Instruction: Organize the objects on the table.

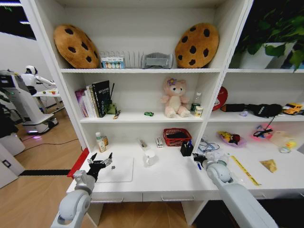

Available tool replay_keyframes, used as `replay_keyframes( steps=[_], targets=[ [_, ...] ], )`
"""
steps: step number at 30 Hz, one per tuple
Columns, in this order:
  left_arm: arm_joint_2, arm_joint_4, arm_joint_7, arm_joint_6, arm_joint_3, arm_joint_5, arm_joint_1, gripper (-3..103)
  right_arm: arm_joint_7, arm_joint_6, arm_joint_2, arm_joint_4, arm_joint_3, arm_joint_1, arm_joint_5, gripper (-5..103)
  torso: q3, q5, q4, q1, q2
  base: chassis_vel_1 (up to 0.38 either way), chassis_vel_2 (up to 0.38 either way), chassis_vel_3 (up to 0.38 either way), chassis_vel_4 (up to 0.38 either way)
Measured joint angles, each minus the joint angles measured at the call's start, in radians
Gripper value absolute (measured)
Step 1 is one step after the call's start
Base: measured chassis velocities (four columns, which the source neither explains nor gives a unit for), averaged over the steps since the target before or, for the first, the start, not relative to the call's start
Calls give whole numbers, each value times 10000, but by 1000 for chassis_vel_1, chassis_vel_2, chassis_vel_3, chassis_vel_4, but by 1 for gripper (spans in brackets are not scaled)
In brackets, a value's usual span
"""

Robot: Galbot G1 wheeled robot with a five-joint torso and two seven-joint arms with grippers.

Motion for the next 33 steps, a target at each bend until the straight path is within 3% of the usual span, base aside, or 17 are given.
replay_keyframes(
  steps=[2,3,5,17,19,25,28,33],
  targets=[
    [0,0,0,0,-2,0,0,100,-277,1366,39,-782,-121,390,-1030,12,-1,-1,-1,-1,1,0,0,0,0],
    [0,0,0,0,-2,0,0,100,-277,1366,39,-782,-121,390,-1030,12,-1,-1,-1,-1,1,0,0,0,0],
    [0,0,0,0,0,0,-1,100,-455,2511,170,-1670,-201,815,-1942,12,0,3,-4,-1,0,0,0,0,0],
    [0,0,0,0,-1,0,0,100,-1626,4941,670,-3901,-549,2576,-2669,12,-1,-1,0,-3,1,0,0,0,0],
    [0,0,-1,0,0,0,0,100,-2066,5765,929,-4573,-562,2917,-3088,12,-2,-3,0,-3,2,0,0,0,0],
    [0,0,0,0,1,0,0,100,-2382,6894,1507,-5616,-568,3275,-3284,12,-2,-2,-4,-3,2,0,0,0,0],
    [0,0,0,0,0,0,0,100,-2695,8038,2126,-6504,-481,3601,-3582,12,-1,0,2,-3,2,0,0,0,0],
    [0,0,0,0,0,0,0,100,-2912,8758,2421,-6952,-453,3756,-3607,12,-1,-2,-1,-3,2,0,0,0,0]
  ],
)
